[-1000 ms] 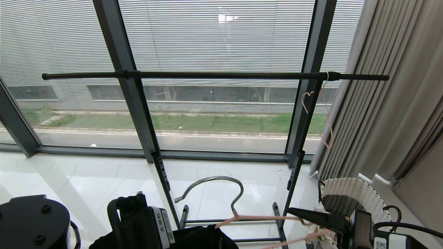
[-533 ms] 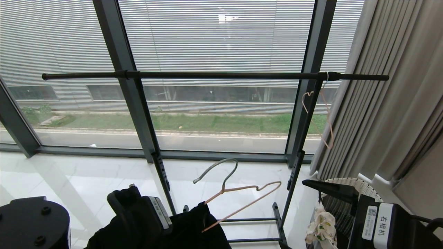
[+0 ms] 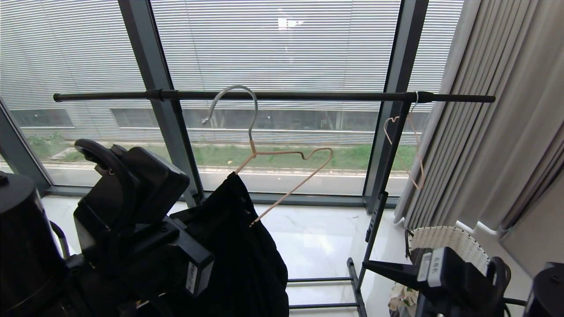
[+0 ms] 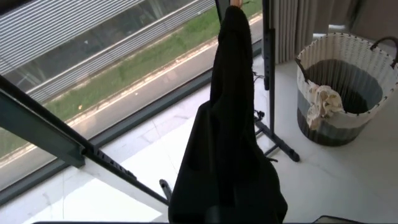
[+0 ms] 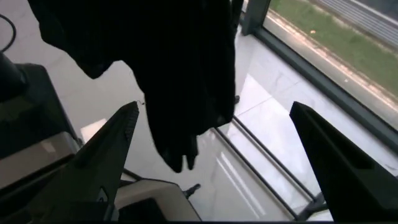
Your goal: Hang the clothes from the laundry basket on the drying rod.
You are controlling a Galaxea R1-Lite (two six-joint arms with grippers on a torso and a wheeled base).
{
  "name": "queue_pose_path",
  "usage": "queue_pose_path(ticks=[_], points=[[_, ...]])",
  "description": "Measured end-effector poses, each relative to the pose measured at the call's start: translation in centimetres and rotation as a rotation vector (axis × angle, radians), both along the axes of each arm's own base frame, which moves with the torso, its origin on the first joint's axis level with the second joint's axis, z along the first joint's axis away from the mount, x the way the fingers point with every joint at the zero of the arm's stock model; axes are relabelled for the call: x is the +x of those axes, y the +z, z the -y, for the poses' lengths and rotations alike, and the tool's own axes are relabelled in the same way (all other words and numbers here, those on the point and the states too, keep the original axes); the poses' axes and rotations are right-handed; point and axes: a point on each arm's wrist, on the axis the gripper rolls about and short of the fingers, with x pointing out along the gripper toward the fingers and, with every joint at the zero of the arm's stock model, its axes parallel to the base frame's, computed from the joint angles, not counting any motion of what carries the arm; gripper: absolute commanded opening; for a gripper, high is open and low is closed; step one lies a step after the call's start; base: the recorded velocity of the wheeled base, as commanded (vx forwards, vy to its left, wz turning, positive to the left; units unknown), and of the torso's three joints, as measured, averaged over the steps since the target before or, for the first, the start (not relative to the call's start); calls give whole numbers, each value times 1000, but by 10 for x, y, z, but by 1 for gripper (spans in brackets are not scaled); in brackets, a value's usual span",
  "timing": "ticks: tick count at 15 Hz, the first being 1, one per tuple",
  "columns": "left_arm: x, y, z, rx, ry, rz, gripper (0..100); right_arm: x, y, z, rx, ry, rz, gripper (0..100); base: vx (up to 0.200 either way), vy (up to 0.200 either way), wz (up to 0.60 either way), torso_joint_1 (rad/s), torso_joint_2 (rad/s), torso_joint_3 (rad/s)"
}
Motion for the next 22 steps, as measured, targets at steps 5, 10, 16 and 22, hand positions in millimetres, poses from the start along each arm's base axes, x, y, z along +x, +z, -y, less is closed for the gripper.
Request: queue_pose_path(ticks=[5,10,16,22], points=[[-3,5,3,70,-45,63,0,37,10,-71,106,-145,-48,100,0,0,0,0,0,0],[-7,8,7,63,-74,72,0,66,6,-102,134,-263,-38,100,0,0,0,0,0,0],[-11,8,11,63,-99,73,0,40,0,-119,96,-163,-15,100,0,0,0,0,0,0],[-16,10,10,57,-95,85,0,62,-8,-111,62,-255,-7,100,0,0,0,0,0,0]])
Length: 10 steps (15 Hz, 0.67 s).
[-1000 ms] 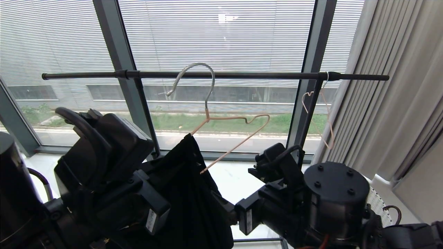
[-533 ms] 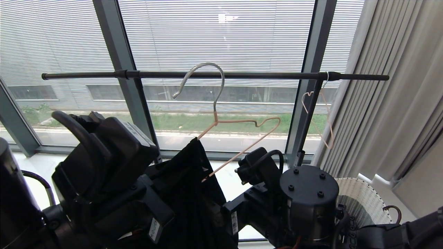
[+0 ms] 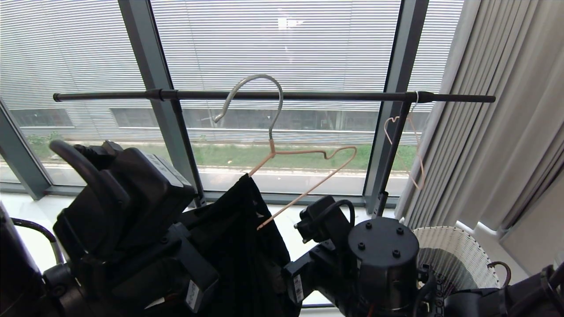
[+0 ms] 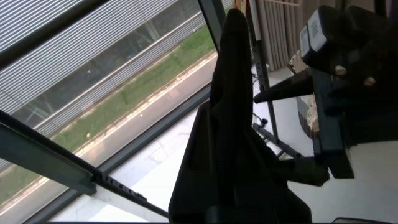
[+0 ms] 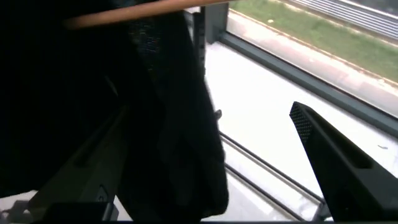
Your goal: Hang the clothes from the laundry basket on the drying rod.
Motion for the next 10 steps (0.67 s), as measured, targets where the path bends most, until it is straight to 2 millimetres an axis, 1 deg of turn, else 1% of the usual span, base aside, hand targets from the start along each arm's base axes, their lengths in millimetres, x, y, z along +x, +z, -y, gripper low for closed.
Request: queue_pose_path(ticks=[2,4,8,9,10], points=[[-4,0,0,1,-20,3,0,15,1,8,4,-52,0,100,0,0,0,0,0,0],[-8,0,1,0,-40,4,0,22,2,13,5,-76,1,100,0,0,0,0,0,0],[-12,0,3,2,-63,4,0,26,-2,18,-9,-99,-4,100,0,0,0,0,0,0],[-12,0,3,2,-64,4,0,27,-6,21,-24,-106,-9,100,0,0,0,0,0,0],[-12,0,3,1,-62,5,0,27,-14,28,-62,-115,-20,100,0,0,0,0,0,0]])
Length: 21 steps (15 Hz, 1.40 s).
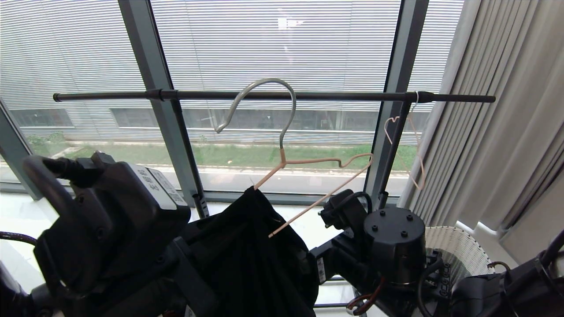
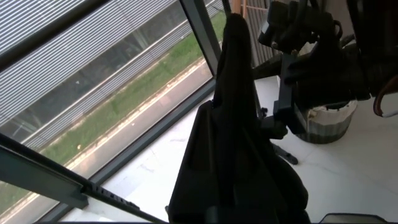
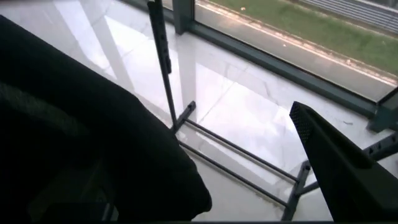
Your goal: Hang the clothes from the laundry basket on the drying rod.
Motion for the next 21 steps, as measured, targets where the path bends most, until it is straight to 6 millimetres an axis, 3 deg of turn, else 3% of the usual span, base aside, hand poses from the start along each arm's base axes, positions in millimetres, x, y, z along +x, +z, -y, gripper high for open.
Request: queue_pose_path(ticks=[5,10,21], points=[[0,-4,-1,12,27,-4,0,12,-25,50,-264,-56,36,100,0,0,0,0,0,0],[-2,-14,-5,45,38,-21,0,34,-13,92,-294,-193,66,100,0,0,0,0,0,0],[-8,-45,-24,129,67,-69,0,40,2,113,-256,-268,90,100,0,0,0,0,0,0]])
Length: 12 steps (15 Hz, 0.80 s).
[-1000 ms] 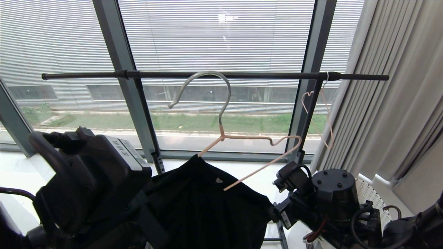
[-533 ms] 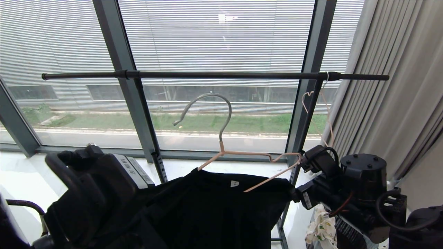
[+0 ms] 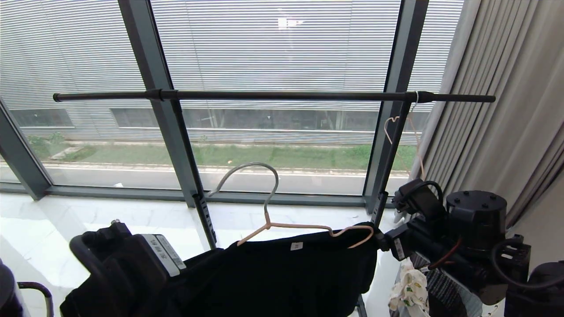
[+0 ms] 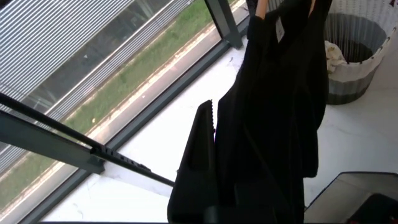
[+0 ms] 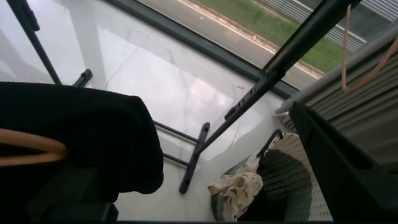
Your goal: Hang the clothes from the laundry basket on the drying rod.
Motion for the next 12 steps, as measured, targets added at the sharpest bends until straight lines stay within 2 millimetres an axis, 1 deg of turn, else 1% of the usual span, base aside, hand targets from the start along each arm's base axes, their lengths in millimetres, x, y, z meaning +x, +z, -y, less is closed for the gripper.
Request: queue_pose_path(ticks=[3,5,6,8,10,12], points=[[-7,-17,-10,53,-4,-22,0,0,4,1,10,6,10,100,0,0,0,0,0,0],[-8,-21,-12,63,-3,-31,0,0,9,0,31,37,21,100,0,0,0,0,0,0],[-7,-22,-12,63,-1,-36,0,0,16,-2,57,87,32,100,0,0,0,0,0,0],[-6,-22,-10,60,1,-39,0,3,35,-8,100,191,39,100,0,0,0,0,0,0],[-5,-21,-9,49,7,-34,0,3,55,-9,99,336,-55,100,0,0,0,0,0,0],[-2,-17,-9,20,25,-15,0,-2,81,-7,96,438,-122,100,0,0,0,0,0,0]])
